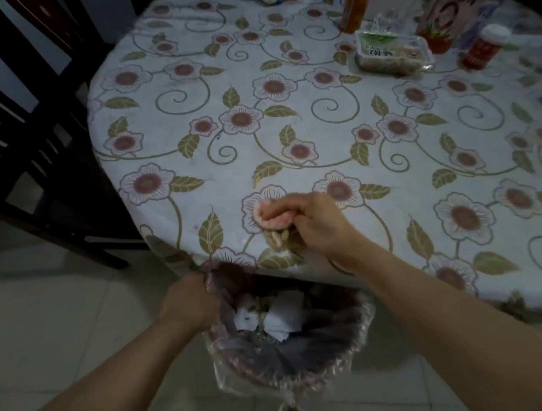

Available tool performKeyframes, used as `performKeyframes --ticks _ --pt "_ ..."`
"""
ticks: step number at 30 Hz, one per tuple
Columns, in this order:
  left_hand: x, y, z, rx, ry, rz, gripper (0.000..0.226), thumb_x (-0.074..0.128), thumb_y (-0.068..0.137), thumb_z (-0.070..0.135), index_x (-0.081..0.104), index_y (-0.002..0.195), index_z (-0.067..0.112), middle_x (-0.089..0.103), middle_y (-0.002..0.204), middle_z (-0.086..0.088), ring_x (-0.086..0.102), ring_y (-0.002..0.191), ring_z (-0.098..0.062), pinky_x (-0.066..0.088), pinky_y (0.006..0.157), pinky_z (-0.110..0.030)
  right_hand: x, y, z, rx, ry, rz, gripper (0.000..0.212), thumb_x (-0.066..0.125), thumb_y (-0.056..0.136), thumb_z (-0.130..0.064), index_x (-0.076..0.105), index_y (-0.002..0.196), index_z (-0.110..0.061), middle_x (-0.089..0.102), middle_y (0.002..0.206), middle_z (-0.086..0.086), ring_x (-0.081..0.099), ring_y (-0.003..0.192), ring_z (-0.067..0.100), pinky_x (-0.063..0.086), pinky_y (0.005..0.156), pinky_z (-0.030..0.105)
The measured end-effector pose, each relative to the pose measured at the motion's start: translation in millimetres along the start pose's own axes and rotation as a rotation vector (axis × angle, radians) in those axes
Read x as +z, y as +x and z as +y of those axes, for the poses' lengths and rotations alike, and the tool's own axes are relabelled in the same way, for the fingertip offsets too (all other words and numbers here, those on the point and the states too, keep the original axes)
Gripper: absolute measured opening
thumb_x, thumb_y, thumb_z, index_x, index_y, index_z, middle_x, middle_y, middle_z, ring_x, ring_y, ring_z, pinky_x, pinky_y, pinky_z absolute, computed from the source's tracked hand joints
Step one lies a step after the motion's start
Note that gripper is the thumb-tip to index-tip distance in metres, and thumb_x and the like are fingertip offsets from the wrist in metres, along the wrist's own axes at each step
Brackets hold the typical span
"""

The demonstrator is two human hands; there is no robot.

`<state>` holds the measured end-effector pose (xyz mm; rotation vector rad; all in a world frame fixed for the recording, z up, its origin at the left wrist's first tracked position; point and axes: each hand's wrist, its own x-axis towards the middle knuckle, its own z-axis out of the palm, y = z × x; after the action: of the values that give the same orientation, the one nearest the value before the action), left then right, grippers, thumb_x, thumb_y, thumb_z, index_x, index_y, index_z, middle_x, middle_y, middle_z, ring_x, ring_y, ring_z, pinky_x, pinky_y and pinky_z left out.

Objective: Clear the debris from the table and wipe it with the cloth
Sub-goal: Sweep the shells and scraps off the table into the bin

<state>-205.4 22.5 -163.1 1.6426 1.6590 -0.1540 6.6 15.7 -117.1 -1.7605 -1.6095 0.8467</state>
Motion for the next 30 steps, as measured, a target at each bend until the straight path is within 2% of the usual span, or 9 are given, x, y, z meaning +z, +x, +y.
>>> performKeyframes --ticks 5,7,9,12,16,20,22,26,30 --pt "-3 -4 -6 -0.039 0.053 0.060 0.025 0.057 0.080 0.021 0.064 0.103 0.011 0.067 0.111 -0.017 0.064 0.101 -0.035 0.045 0.071 -0.029 49 -81 -4 -0.095 -0.035 -0.156 0.028 0.048 0.082 -0.010 0.074 0.093 -0.014 0.071 0.094 -0.004 0.059 0.083 -0.006 0.043 0.083 0.005" --pt "-1 -9 -7 -0.021 0.090 0.061 0.021 0.054 0.082 0.019 0.065 0.098 0.010 0.067 0.110 -0.016 0.063 0.100 -0.035 0.043 0.070 -0.029 80 -116 2 -0.066 -0.081 -0.189 0.030 0.048 0.082 -0.027 0.073 0.092 -0.015 0.072 0.095 0.000 0.060 0.089 -0.001 0.049 0.087 0.015" --pt "0 -9 -10 -0.017 0.096 0.060 0.021 0.054 0.081 0.018 0.066 0.096 0.010 0.067 0.108 -0.016 0.064 0.098 -0.034 0.043 0.069 -0.029 95 -126 2 0.003 -0.048 -0.051 0.038 0.045 0.079 -0.031 0.073 0.096 -0.012 0.071 0.103 0.002 0.056 0.096 -0.004 0.044 0.091 0.010" --pt "2 -9 -14 0.007 0.127 0.058 0.024 0.051 0.084 0.022 0.067 0.097 0.009 0.068 0.107 -0.016 0.065 0.098 -0.035 0.045 0.070 -0.029 99 -111 -5 -0.059 -0.115 0.088 0.035 0.055 0.075 -0.024 0.070 0.104 -0.010 0.070 0.107 0.005 0.060 0.101 0.007 0.045 0.092 0.015" --pt "0 -12 -17 0.010 0.108 0.045 0.030 0.056 0.081 0.029 0.064 0.104 0.012 0.068 0.108 -0.016 0.065 0.098 -0.035 0.044 0.067 -0.028 80 -90 -24 0.023 -0.045 0.062 0.013 0.062 0.073 -0.010 0.069 0.083 -0.009 0.064 0.078 -0.003 0.058 0.071 0.006 0.046 0.068 0.020" --pt "-7 -12 -20 0.003 0.062 -0.011 0.028 0.067 0.072 0.028 0.067 0.094 0.011 0.070 0.101 -0.014 0.067 0.092 -0.033 0.047 0.064 -0.028 37 -74 -57 0.144 0.058 0.173 0.032 0.047 0.072 0.008 0.069 0.087 -0.011 0.066 0.075 -0.002 0.059 0.063 0.005 0.046 0.057 0.012" --pt "-9 -10 -20 0.019 0.018 -0.008 0.005 0.063 0.074 0.024 0.062 0.072 0.020 0.069 0.094 -0.012 0.066 0.091 -0.033 0.048 0.066 -0.030 14 -57 -60 0.230 0.136 0.245 0.042 0.044 0.075 0.011 0.069 0.088 -0.021 0.067 0.075 -0.008 0.061 0.064 0.000 0.048 0.057 0.006" --pt "-8 2 -22 0.003 -0.017 0.035 0.037 0.050 0.085 0.016 0.040 0.049 0.022 0.060 0.070 -0.009 0.065 0.088 -0.035 0.044 0.062 -0.031 -37 4 -42 0.292 0.228 0.481 0.041 0.044 0.080 0.006 0.068 0.093 -0.024 0.069 0.085 -0.004 0.065 0.081 0.013 0.055 0.073 0.025" --pt "-10 15 -23 -0.030 0.010 0.043 0.026 0.049 0.088 0.019 0.053 0.062 0.016 0.062 0.078 -0.006 0.062 0.081 -0.025 0.044 0.066 -0.027 -72 74 -2 0.341 0.212 0.561 0.047 0.039 0.076 0.007 0.067 0.097 -0.024 0.071 0.095 0.003 0.066 0.088 0.019 0.057 0.082 0.040"
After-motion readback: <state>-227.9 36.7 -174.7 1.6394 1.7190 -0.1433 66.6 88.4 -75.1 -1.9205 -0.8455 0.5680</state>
